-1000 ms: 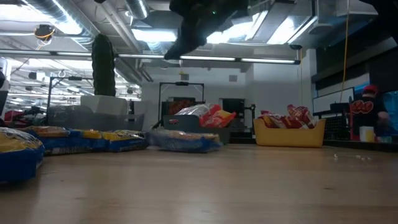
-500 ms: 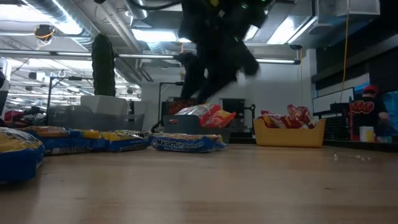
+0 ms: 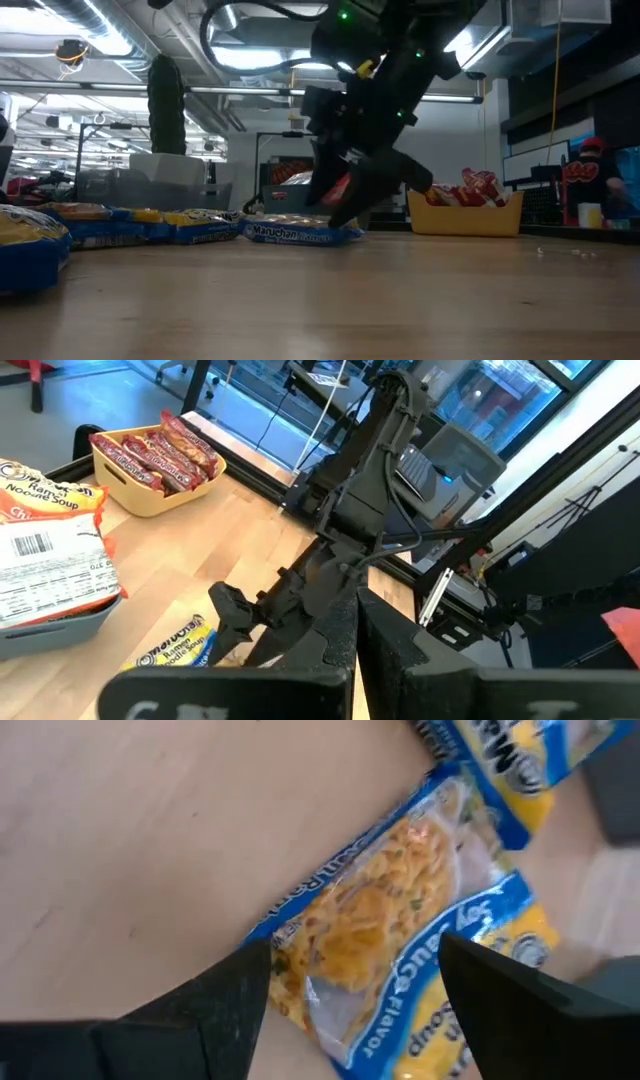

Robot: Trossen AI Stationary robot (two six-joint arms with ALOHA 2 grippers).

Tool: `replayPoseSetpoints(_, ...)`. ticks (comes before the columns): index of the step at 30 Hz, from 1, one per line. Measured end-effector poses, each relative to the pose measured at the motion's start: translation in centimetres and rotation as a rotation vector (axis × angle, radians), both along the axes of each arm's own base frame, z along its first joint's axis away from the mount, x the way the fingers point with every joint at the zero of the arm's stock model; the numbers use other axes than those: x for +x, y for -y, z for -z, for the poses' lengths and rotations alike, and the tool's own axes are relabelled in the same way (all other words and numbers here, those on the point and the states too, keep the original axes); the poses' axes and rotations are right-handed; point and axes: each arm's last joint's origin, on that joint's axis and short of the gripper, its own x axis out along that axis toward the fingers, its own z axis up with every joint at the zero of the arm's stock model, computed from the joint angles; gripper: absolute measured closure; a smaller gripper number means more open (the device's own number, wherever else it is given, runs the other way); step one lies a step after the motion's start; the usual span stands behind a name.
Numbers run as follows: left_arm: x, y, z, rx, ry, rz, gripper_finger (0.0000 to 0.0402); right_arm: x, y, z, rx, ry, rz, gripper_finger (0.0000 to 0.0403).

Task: Sort Maruchan noodles
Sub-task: Put the blue noodle pack into the black bin

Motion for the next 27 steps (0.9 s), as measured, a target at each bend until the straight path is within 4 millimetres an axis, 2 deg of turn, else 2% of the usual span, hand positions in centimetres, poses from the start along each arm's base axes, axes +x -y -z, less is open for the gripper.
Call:
replayPoseSetpoints(6,0.0,0.0,0.1,-0.003,-0.014,-0.001,0.0401,-0.3,-1.7,0.3,0.000,-0.008,-0.069,0.0131)
replayPoseSetpoints(11,0.0,0.0,0.2,-0.005,-0.019,-0.001,0.0401,-0.4,-1.9,0.3,-0.026,-0.015,-0.064,0.0132)
replayPoseSetpoints(14,0.0,0.0,0.2,-0.005,-0.019,-0.001,0.0401,-0.5,-1.9,-0.5,-0.003,-0.012,-0.012,0.0132)
replayPoseSetpoints(17,0.0,0.0,0.2,-0.003,-0.020,0.000,0.0401,-0.2,-3.2,-1.4,0.045,0.025,-0.045,0.0132)
replayPoseSetpoints(22,-0.1,0.0,0.4,0.014,-0.038,0.006,0.0401,-0.7,-5.9,-1.0,-0.040,0.031,-0.069,0.0132)
replayPoseSetpoints(27,-0.2,0.0,0.6,0.009,-0.069,0.007,0.0401,-0.3,-5.8,1.1,-0.138,0.010,0.002,0.0132)
